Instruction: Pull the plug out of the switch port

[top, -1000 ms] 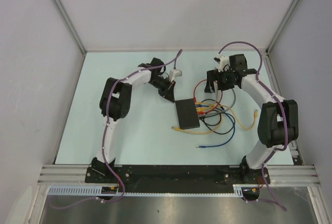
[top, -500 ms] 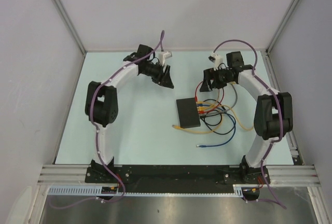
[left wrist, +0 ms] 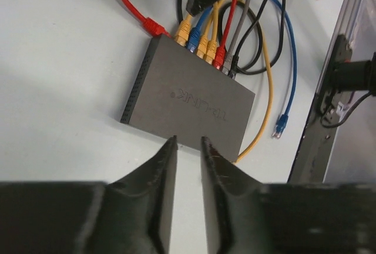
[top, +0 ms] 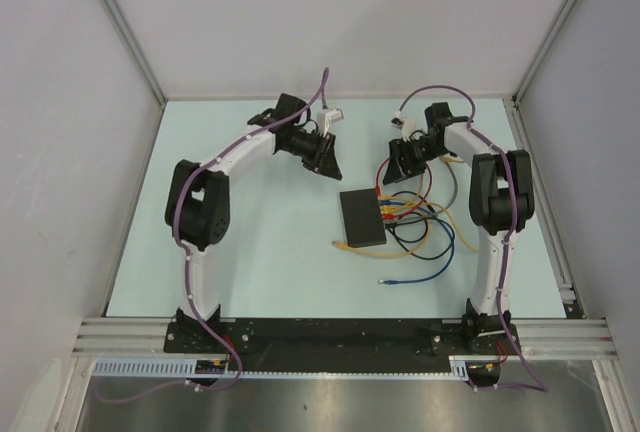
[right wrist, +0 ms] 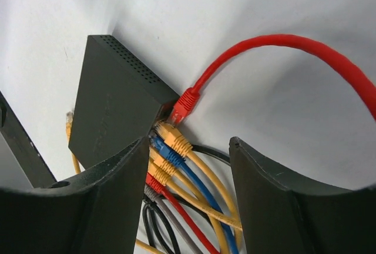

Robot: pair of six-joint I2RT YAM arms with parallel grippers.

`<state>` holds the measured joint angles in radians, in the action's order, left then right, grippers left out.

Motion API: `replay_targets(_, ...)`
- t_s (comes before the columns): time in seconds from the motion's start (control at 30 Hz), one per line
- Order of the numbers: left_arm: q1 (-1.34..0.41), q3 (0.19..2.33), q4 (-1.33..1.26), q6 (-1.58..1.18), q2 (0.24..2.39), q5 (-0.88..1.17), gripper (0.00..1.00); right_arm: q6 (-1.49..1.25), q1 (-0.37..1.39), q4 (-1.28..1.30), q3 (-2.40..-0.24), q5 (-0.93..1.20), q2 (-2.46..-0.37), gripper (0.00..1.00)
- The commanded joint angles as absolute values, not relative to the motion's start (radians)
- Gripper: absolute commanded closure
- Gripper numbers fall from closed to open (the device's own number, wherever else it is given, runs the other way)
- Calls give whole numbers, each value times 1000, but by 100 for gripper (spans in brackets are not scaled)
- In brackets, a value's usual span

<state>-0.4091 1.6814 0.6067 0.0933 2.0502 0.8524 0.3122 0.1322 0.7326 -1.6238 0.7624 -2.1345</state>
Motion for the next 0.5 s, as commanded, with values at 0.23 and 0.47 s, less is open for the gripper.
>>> replay_targets(0.23, -463, 1715, 650, 138, 2129, 882, 90, 517, 110, 1048, -1842, 887, -2281, 43)
replay_targets(0.47, -503, 1707, 652, 149, 2154, 865, 90, 592, 112, 1123, -1830, 916, -2301, 43)
